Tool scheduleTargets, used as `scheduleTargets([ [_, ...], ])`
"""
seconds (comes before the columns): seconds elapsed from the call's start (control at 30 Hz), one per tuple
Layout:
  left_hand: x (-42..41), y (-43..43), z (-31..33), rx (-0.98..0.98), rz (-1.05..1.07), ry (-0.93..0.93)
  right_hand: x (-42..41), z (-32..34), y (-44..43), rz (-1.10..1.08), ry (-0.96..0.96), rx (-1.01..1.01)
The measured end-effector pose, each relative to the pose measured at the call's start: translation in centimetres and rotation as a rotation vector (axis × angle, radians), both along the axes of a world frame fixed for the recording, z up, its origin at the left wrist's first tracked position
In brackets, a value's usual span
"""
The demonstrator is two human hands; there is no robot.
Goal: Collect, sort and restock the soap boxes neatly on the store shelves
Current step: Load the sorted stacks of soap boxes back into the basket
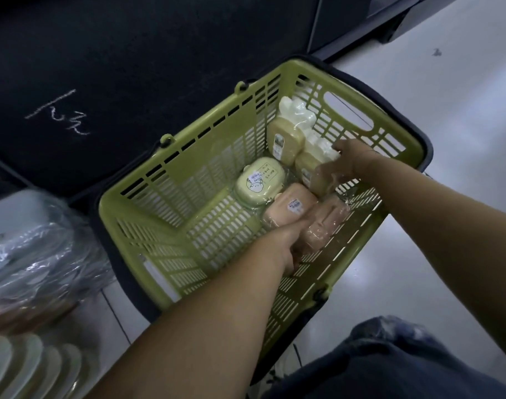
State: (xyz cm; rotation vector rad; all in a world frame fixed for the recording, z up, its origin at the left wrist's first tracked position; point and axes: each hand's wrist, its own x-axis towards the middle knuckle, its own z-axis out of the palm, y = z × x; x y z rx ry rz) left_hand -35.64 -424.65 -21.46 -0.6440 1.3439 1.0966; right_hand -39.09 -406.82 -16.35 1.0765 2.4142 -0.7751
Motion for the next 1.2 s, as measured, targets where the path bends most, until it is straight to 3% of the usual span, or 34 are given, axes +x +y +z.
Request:
scheduleTargets([
  [0.17,0.0,0.0,-0.2,0.049,0.051,-0.021,0.4,0.3,-0.1,-0.099,0.002,-0.017],
  [0.43,-0.4,-0.9,2.4,0.258,0.371,-0.020,1.1,1.7,-1.3,-0.153,0.068,0.063],
  [0.53,-1.7,-2.5,5.5,0.342,0.290,0.061,1.3,3.7,-2.5,-0.009,0.133,0.185],
  [0.57,-2.0,-3.4,7.0,0.372,0.252,0.075,0.9,4.4,-2.8,-0.074,0.208,0.134],
  [0.73,-2.8,-11.7,14.2,0.424,0.178,0.339,1.1,7.8,-5.2,-0.078,0.343,0.027],
  [0.9,-3.7,-25.3,20.6,0.400,0.346,0.675,0.7,14.1,-11.4,0.032,0.576,-0.153],
  [0.97,-4.5,-31.3,22.4,0.348,0.403,0.815,0.4,16.9,-14.5,0.090,0.619,-0.233],
  [1.1,-6.8,-41.1,23.7,0.092,0.424,1.054,0.1,22.4,-21.7,0.121,0.660,-0.597],
  [1.2,-9.3,-45.3,23.3,-0.067,0.351,1.167,-0.4,24.6,-26.3,0.169,0.593,-0.680],
])
